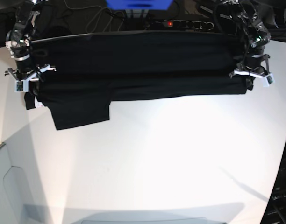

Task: Fold the T-shirt properly
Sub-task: 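Grasp the hem corners and fold them over toward the collar with both grippers, then release the hem and reposition the right gripper at the sleeve corner, then grasp the strip end with the right gripper and pull it taut toward the left gripper, then hold both strip ends and lift them slightly with both grippers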

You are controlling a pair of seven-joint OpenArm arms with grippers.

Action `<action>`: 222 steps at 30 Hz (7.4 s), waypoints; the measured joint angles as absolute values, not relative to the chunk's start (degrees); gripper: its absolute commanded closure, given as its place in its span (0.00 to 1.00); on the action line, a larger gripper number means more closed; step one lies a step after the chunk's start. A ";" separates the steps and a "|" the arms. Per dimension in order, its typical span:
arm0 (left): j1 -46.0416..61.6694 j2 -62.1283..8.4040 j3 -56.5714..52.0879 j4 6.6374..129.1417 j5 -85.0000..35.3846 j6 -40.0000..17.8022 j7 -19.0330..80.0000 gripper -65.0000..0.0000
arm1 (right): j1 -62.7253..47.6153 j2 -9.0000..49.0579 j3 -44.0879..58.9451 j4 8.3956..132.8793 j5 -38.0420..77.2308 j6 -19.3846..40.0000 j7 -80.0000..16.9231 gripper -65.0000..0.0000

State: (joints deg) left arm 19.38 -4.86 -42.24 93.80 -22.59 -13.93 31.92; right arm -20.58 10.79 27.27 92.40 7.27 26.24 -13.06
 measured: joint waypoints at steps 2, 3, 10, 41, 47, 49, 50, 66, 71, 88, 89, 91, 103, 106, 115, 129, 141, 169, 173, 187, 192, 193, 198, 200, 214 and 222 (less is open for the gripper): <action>20.03 -4.86 -42.24 93.80 -22.61 -13.93 31.94 1.00 | -21.52 10.81 27.27 92.84 7.09 26.22 -12.78 0.82; 20.16 -4.84 -42.26 93.86 -22.59 -13.93 31.92 1.00 | -21.85 10.76 27.51 93.32 6.87 26.26 -12.99 0.83; 20.78 -4.78 -42.35 94.15 -22.59 -13.91 31.51 1.00 | -22.28 10.63 30.63 97.03 6.92 26.20 -12.64 0.87; 20.60 -4.75 -42.24 93.84 -22.59 -13.93 31.73 1.00 | -18.92 9.72 27.49 94.21 6.50 32.14 -20.53 0.59; 20.78 -4.75 -42.24 93.84 -22.59 -13.91 31.75 1.00 | -19.14 9.80 27.57 93.84 6.50 32.32 -20.53 0.83; 20.80 -4.75 -42.24 93.84 -22.59 -13.93 31.73 1.00 | -19.14 9.82 27.57 93.86 6.50 32.34 -20.36 0.97; 20.80 -4.75 -42.24 93.84 -22.59 -13.93 31.73 1.00 | -19.27 9.82 27.57 93.86 6.48 32.34 -20.36 1.00; 20.95 -4.75 -42.26 93.89 -22.59 -13.93 31.73 1.00 | -17.54 7.60 33.34 99.85 6.42 38.96 -21.30 0.94; 21.06 -4.80 -42.22 93.89 -22.59 -13.89 31.66 1.00 | -10.90 7.73 30.30 99.90 6.35 39.18 -26.72 0.71; 21.08 -3.97 -42.28 93.86 -22.57 -13.72 31.66 1.00 | 6.74 11.16 24.64 72.40 6.83 39.38 -34.70 0.55; 21.08 -3.95 -42.28 93.86 -22.59 -13.72 31.73 1.00 | 6.76 11.29 24.71 71.88 6.90 39.40 -34.59 0.55; 21.08 -3.97 -42.28 93.86 -22.59 -13.74 31.70 1.00 | 7.09 11.38 24.69 71.09 6.90 39.35 -34.22 0.55; 20.93 -3.97 -42.28 93.86 -22.59 -13.74 31.73 1.00 | 7.70 9.02 24.80 70.46 1.76 39.20 -31.86 1.00; 20.93 -3.95 -42.28 93.86 -22.59 -13.74 31.73 1.00 | 7.09 8.78 24.67 73.63 0.45 39.35 -34.74 1.00; 20.88 -3.95 -42.28 93.86 -22.63 -13.72 31.75 1.00 | -1.85 6.92 25.04 98.35 0.10 39.40 -35.33 1.00; 20.75 -4.43 -42.28 94.19 -22.63 -13.76 31.94 1.00 | -15.00 1.87 38.39 115.28 0.03 39.44 -36.16 1.00; 21.08 -4.54 -42.26 98.50 -22.76 -13.93 32.42 1.00 | -23.51 -4.47 46.46 115.66 0.25 39.75 -35.35 1.00; 23.35 -4.58 -42.28 99.35 -22.76 -14.39 32.38 1.00 | -37.76 -7.31 49.04 115.72 0.86 39.77 -34.89 1.00; 23.79 -4.58 -42.28 99.29 -22.79 -14.37 32.40 1.00 | -36.01 -7.33 49.19 115.70 0.58 39.79 -35.64 1.00; 26.00 -3.97 -44.95 99.20 -23.05 -14.41 32.10 1.00 | -22.26 -7.33 49.17 115.46 0.25 39.79 -35.86 1.00; 27.09 -3.97 -44.80 96.95 -23.00 -14.37 32.23 1.00 | -21.04 -7.14 47.70 112.31 -0.16 39.81 -35.73 1.00; 26.98 -3.97 -44.80 96.27 -23.00 -14.37 32.10 1.00 | -20.64 -7.09 46.85 110.54 0.05 39.81 -35.70 1.00; 27.03 -3.97 -44.93 94.98 -22.96 -14.20 31.92 1.00 | -18.61 -6.81 45.82 104.81 -0.47 39.81 -35.83 1.00; 27.55 -3.97 -44.93 95.04 -22.96 -14.22 31.66 1.00 | -18.59 -6.83 45.74 104.55 -0.64 39.81 -35.79 1.00; 33.39 -4.58 -44.97 101.75 -30.46 -13.72 31.90 0.81 | -18.61 -5.34 41.32 104.33 -0.64 39.79 -36.01 0.67; 37.06 -4.27 -45.08 106.91 -30.70 -13.74 31.48 0.53 | -18.44 -5.39 41.30 104.33 -0.67 39.79 -36.01 0.67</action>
State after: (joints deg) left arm 37.06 -4.27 -45.08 106.91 -30.70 -13.74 31.48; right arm -18.44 -5.39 41.30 104.33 -0.67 39.79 -36.01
